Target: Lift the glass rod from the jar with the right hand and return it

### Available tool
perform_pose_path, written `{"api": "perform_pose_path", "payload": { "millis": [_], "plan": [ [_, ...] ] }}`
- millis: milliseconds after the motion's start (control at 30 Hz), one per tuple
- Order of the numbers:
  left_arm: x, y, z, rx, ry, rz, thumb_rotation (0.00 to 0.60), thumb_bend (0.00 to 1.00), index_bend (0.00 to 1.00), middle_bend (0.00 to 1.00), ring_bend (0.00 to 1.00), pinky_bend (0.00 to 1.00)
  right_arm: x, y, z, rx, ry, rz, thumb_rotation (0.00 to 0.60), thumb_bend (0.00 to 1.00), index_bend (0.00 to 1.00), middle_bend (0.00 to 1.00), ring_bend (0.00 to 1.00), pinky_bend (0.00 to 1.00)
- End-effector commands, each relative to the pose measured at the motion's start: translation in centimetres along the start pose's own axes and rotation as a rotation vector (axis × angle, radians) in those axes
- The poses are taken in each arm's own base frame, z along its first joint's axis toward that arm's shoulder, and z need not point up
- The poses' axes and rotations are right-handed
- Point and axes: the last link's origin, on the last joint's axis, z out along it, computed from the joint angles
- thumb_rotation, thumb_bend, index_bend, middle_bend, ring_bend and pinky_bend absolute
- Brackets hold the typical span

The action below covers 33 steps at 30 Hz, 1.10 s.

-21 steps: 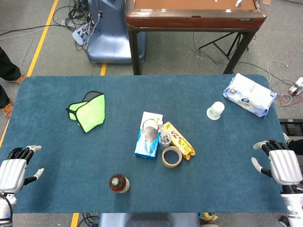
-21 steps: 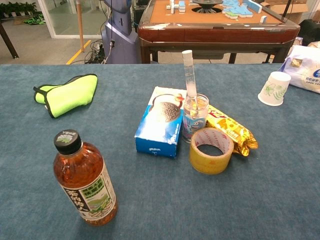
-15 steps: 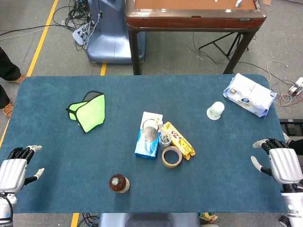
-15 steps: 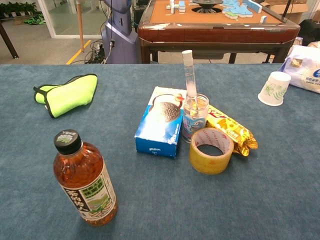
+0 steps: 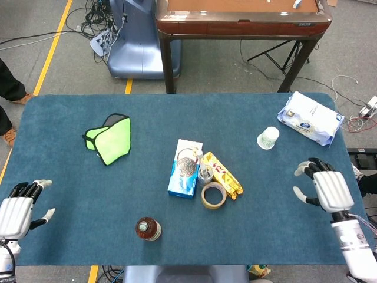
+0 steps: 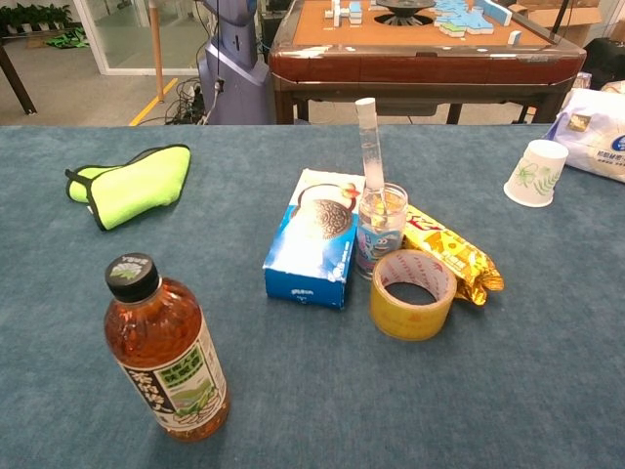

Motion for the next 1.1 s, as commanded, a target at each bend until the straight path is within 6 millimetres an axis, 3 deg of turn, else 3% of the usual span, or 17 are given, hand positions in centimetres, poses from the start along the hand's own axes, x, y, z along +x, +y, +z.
{"api": "perform_pose_path", "payload": {
  "millis": [33,333,567,1100],
  "plan": [
    [0.1,0.0,-0.1,-0.002,0.002,-0.001,0.6,0.24,0.25,0.25,0.31,0.16,-0.6,-1.8,2.7,0.038,-0.025,0.052,0.6,0.36,0.45,0.29,0.13,0.21],
    [0.4,0.2,-0.4,-0.012,0.008,0.004,0.6,0.24,0.25,0.25,0.31,0.16,-2.5,-7.1,7.7,0.148,-0.096,0.109,0.6,0.33,0.45,0.23,0.08,0.18],
    [0.6,0.2,-0.4,-0.017,0.006,0.009,0.6,0.24,0.25,0.25,0.31,0.16,-3.7,-10.9,10.3,0.223,-0.137,0.17,0.6,0.31,0.45,0.23,0.08,0.18],
    [0.7,0.6,-0.4,-0.029,0.002,0.015,0.6,0.24,0.25,0.25,0.31,0.16,-5.3,-16.2,13.9,0.286,-0.208,0.27,0.6,0.31,0.48,0.23,0.08,0.18]
  ]
}}
